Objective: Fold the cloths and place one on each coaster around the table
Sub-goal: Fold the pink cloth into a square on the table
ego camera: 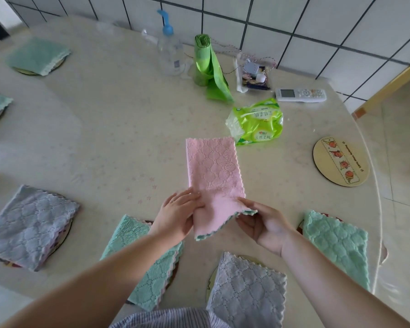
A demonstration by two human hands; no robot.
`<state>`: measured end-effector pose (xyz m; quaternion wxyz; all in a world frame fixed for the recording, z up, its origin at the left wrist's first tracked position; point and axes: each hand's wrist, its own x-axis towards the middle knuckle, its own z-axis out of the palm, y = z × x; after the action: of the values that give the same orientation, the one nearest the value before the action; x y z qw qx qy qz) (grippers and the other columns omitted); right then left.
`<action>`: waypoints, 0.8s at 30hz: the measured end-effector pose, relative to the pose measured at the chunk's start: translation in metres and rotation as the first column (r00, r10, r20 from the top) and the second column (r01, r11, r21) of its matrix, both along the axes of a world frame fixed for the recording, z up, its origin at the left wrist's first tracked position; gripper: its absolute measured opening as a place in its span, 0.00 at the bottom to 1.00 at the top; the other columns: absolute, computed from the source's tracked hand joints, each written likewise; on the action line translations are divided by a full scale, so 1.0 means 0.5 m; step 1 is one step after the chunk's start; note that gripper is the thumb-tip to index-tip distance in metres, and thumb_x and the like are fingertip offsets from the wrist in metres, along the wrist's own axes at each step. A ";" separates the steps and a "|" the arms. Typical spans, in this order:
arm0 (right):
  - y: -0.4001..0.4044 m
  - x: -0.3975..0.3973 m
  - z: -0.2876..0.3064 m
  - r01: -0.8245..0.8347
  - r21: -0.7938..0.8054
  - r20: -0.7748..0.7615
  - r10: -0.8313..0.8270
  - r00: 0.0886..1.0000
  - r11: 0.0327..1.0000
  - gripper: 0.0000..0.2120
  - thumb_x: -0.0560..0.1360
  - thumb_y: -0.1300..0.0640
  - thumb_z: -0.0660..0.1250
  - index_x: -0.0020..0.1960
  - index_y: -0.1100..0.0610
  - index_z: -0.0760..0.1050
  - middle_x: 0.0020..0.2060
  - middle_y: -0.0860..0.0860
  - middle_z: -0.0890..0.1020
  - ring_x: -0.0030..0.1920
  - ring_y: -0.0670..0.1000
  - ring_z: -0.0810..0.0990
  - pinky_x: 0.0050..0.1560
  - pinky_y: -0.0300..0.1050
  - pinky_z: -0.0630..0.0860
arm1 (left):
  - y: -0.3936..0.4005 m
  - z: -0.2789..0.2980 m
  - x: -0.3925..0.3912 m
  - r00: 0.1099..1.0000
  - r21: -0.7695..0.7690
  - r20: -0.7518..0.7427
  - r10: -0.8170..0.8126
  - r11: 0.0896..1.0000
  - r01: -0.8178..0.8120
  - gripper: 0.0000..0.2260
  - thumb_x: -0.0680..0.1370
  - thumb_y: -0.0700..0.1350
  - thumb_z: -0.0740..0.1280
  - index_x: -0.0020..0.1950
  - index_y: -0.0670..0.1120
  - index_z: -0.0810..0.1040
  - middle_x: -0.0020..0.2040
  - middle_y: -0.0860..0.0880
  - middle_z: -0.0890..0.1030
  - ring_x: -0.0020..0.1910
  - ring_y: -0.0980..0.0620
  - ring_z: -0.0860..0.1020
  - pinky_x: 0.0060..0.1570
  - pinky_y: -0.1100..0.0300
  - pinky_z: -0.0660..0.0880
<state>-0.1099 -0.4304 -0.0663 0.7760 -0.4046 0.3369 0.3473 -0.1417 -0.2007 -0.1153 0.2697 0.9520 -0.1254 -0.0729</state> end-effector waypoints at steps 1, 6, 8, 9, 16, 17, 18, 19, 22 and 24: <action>-0.002 -0.006 -0.001 -0.032 -0.039 0.025 0.033 0.999 0.999 0.15 0.76 0.65 0.58 0.42 0.60 0.83 0.32 0.53 0.83 0.29 0.47 0.82 0.33 0.41 0.81 | -0.002 0.004 0.000 0.999 -0.037 0.010 0.036 0.999 -0.035 0.18 0.70 0.46 0.58 0.57 0.50 0.79 0.61 0.51 0.79 0.65 0.50 0.72 0.63 0.48 0.70; -0.021 -0.052 0.010 -0.237 -0.508 0.328 0.440 0.836 0.828 0.14 0.75 0.70 0.61 0.50 0.53 0.79 0.47 0.51 0.83 0.39 0.41 0.81 0.40 0.31 0.77 | -0.013 0.052 -0.017 0.987 -0.153 -0.035 0.156 0.975 -0.160 0.14 0.76 0.39 0.60 0.59 0.50 0.78 0.55 0.57 0.79 0.55 0.56 0.74 0.57 0.66 0.66; -0.035 -0.069 0.009 -0.231 -0.750 0.371 0.683 0.630 0.620 0.12 0.73 0.63 0.68 0.54 0.51 0.78 0.49 0.43 0.80 0.44 0.36 0.79 0.44 0.27 0.73 | -0.009 0.062 -0.030 0.983 -0.126 -0.121 0.137 0.980 -0.152 0.14 0.79 0.40 0.60 0.61 0.53 0.75 0.51 0.59 0.77 0.49 0.59 0.72 0.45 0.72 0.65; -0.042 -0.078 0.003 -0.170 -0.861 0.341 0.792 0.506 0.480 0.13 0.71 0.59 0.71 0.55 0.50 0.78 0.50 0.41 0.77 0.46 0.37 0.78 0.47 0.28 0.73 | -0.005 0.064 -0.038 0.982 -0.121 -0.146 0.117 0.983 -0.136 0.13 0.79 0.41 0.60 0.61 0.53 0.75 0.50 0.58 0.77 0.47 0.60 0.72 0.41 0.75 0.65; -0.021 -0.083 -0.019 -0.024 -0.981 0.188 0.969 0.162 0.194 0.10 0.73 0.52 0.64 0.52 0.53 0.76 0.67 0.46 0.72 0.65 0.39 0.64 0.68 0.44 0.64 | 0.020 0.066 -0.073 0.953 -0.130 -0.279 0.123 0.978 -0.164 0.13 0.80 0.42 0.59 0.61 0.54 0.74 0.51 0.58 0.79 0.45 0.61 0.76 0.38 0.77 0.67; -0.017 -0.079 -0.018 -0.067 -0.981 0.168 0.973 0.159 0.181 0.10 0.74 0.55 0.63 0.54 0.54 0.75 0.65 0.47 0.74 0.63 0.39 0.67 0.65 0.44 0.68 | 0.020 0.065 -0.073 0.947 -0.117 -0.292 0.135 0.977 -0.176 0.12 0.80 0.42 0.58 0.60 0.54 0.74 0.49 0.59 0.78 0.42 0.64 0.75 0.37 0.77 0.68; -0.012 -0.075 -0.016 -0.118 -0.978 0.151 0.972 0.178 0.173 0.10 0.75 0.57 0.62 0.56 0.54 0.73 0.62 0.48 0.76 0.60 0.42 0.72 0.60 0.44 0.72 | 0.020 0.065 -0.072 0.941 -0.106 -0.304 0.148 0.977 -0.188 0.11 0.80 0.43 0.58 0.59 0.55 0.74 0.46 0.60 0.78 0.40 0.65 0.74 0.36 0.75 0.69; -0.009 -0.070 -0.014 -0.174 -0.972 0.121 0.971 0.208 0.158 0.08 0.76 0.58 0.60 0.55 0.53 0.71 0.58 0.49 0.78 0.54 0.45 0.76 0.54 0.45 0.75 | 0.018 0.064 -0.070 0.935 -0.104 -0.318 0.160 0.974 -0.202 0.10 0.80 0.44 0.58 0.58 0.55 0.73 0.44 0.60 0.78 0.38 0.65 0.75 0.34 0.74 0.70; -0.002 -0.049 -0.016 -0.208 -0.976 0.005 0.969 0.246 0.058 0.08 0.79 0.51 0.55 0.54 0.53 0.67 0.43 0.48 0.79 0.41 0.50 0.79 0.43 0.48 0.78 | 0.011 0.067 -0.058 0.916 -0.152 -0.349 0.198 0.953 -0.264 0.08 0.81 0.46 0.58 0.55 0.57 0.72 0.39 0.57 0.80 0.34 0.57 0.78 0.35 0.64 0.76; 0.000 -0.033 -0.019 -0.160 -0.986 0.014 0.968 0.249 0.056 0.11 0.80 0.50 0.54 0.57 0.55 0.67 0.43 0.50 0.80 0.42 0.54 0.80 0.44 0.51 0.77 | 0.008 0.068 -0.044 0.905 -0.182 -0.351 0.242 0.930 -0.319 0.07 0.80 0.45 0.58 0.52 0.57 0.72 0.39 0.55 0.80 0.35 0.52 0.79 0.38 0.55 0.77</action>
<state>-0.1265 -0.4302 -0.0757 0.2392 -0.9336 -0.1175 0.2394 -0.1636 -0.1969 -0.0814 0.4052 0.8964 0.0517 -0.1724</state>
